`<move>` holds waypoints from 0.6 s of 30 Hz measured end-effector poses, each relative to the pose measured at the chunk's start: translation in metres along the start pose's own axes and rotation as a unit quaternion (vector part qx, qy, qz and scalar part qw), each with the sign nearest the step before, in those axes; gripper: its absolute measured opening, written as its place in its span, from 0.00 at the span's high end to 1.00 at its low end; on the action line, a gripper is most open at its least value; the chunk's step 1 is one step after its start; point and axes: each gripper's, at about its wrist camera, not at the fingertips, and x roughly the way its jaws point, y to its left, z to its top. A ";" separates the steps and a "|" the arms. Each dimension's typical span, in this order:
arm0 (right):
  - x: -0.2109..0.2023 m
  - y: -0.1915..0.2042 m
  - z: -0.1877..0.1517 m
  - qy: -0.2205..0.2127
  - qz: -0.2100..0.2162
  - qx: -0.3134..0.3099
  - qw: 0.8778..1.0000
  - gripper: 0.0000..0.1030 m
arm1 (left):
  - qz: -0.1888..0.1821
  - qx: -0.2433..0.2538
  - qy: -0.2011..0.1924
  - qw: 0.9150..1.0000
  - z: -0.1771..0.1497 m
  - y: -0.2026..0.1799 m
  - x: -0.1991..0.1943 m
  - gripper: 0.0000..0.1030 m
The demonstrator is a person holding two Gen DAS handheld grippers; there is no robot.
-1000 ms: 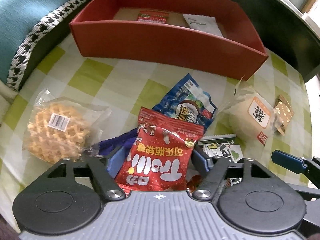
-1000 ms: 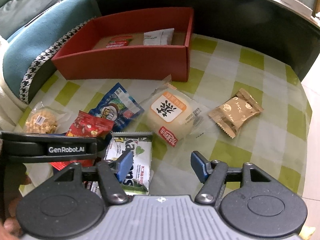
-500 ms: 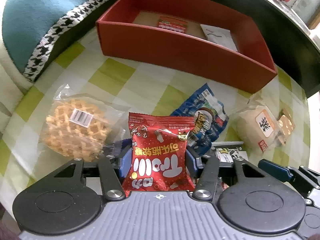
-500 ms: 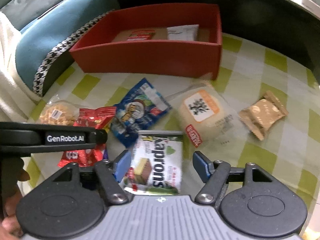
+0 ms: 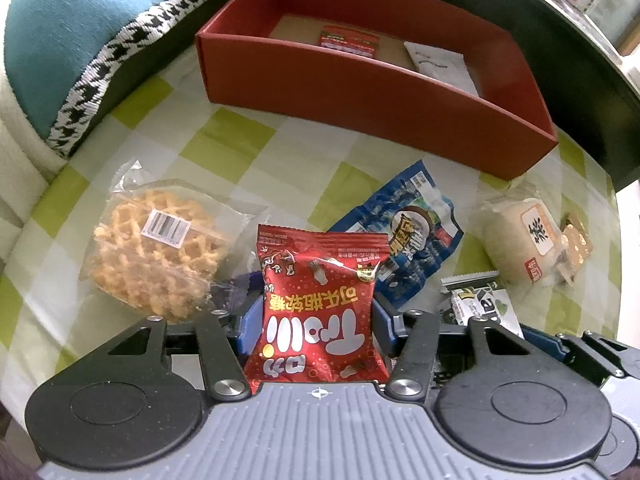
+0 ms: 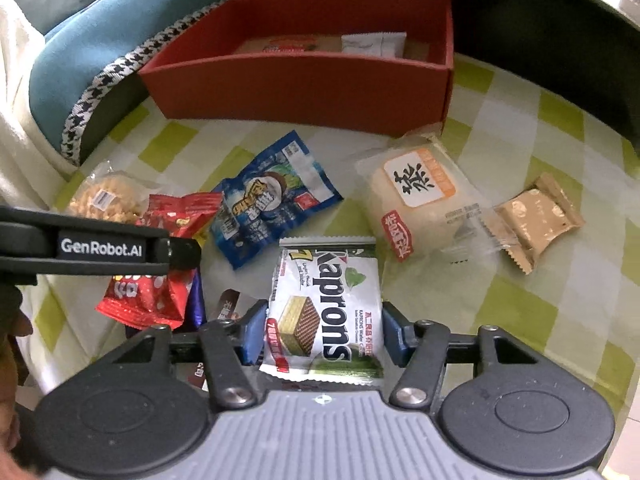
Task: Organize snacks
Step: 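Grasp the red Trolli bag with the left tool while the right tool grasps the Kaprons wafer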
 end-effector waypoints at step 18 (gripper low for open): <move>-0.008 0.003 -0.002 -0.019 -0.002 -0.016 1.000 0.42 | -0.002 0.006 -0.003 1.000 -0.003 -0.005 -0.007 0.40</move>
